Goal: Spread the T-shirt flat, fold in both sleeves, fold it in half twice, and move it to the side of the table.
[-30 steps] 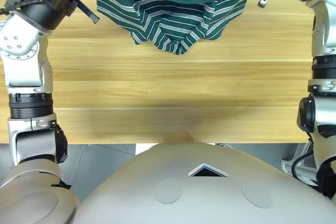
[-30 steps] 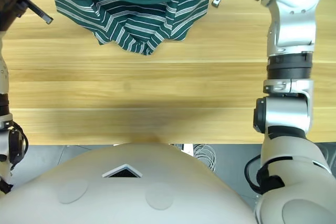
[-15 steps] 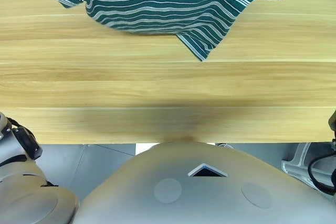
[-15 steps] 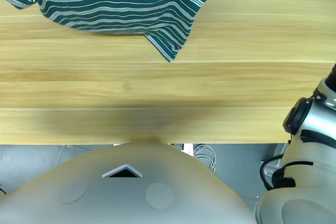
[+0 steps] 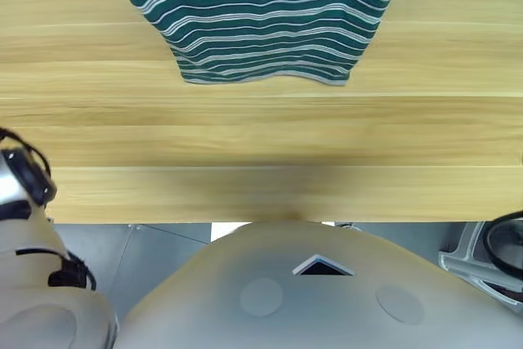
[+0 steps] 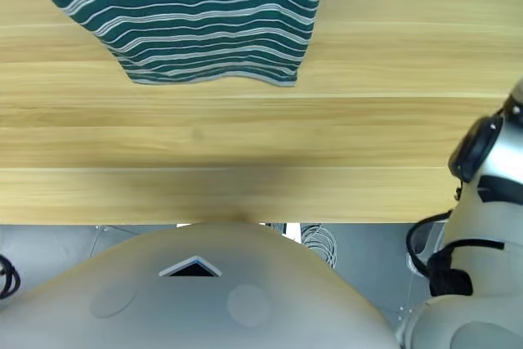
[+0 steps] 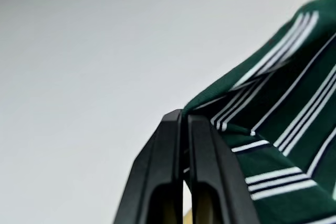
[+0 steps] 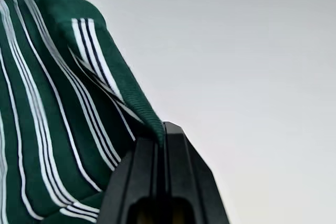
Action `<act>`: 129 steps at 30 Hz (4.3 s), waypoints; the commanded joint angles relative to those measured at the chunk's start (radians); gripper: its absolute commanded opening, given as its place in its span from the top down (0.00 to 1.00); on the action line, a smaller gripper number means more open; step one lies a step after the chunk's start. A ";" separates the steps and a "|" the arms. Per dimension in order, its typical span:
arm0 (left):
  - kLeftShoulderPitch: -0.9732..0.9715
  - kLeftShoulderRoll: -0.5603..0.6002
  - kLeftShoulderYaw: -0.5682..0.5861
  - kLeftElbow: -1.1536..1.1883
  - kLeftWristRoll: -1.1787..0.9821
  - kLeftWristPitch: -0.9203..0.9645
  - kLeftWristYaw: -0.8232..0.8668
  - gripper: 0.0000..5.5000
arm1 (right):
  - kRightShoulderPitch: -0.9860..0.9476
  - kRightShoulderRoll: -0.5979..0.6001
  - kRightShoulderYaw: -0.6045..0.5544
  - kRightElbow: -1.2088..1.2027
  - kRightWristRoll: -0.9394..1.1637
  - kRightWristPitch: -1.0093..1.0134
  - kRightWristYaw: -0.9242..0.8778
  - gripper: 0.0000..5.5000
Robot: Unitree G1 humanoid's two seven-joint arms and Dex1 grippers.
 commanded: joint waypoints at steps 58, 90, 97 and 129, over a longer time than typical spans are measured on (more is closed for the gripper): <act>1.209 0.066 0.011 -0.820 0.035 0.250 -0.457 0.99 | 0.701 0.049 0.099 0.138 -0.179 -0.531 0.445 1.00; 1.414 -0.261 0.118 -0.687 -0.251 0.131 -0.106 0.47 | 0.420 0.242 0.208 0.223 -0.177 -0.354 0.267 0.58; 1.629 -0.376 0.039 -0.825 -0.355 0.406 0.148 0.47 | 0.359 0.395 0.411 0.234 -0.328 -0.122 0.189 0.82; 1.656 -0.430 0.040 -0.838 -0.439 0.527 0.250 0.47 | 0.429 0.504 0.370 0.609 -0.413 -0.195 -0.190 1.00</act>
